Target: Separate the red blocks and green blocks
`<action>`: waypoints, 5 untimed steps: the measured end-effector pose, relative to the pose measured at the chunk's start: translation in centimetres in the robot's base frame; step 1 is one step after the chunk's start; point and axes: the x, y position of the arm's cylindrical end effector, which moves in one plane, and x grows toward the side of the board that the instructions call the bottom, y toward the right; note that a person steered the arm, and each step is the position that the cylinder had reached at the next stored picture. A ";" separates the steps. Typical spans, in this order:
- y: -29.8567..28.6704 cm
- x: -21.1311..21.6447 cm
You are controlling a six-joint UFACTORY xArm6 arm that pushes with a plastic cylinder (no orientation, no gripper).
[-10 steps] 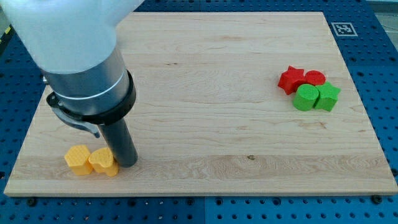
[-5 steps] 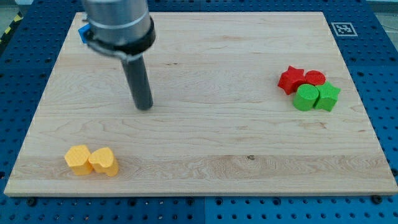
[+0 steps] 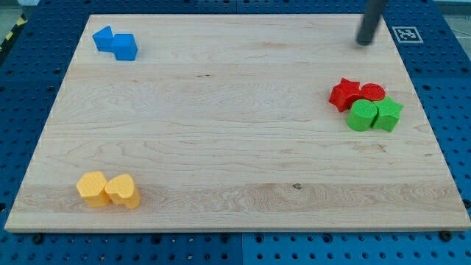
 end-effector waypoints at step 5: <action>-1.3 14.5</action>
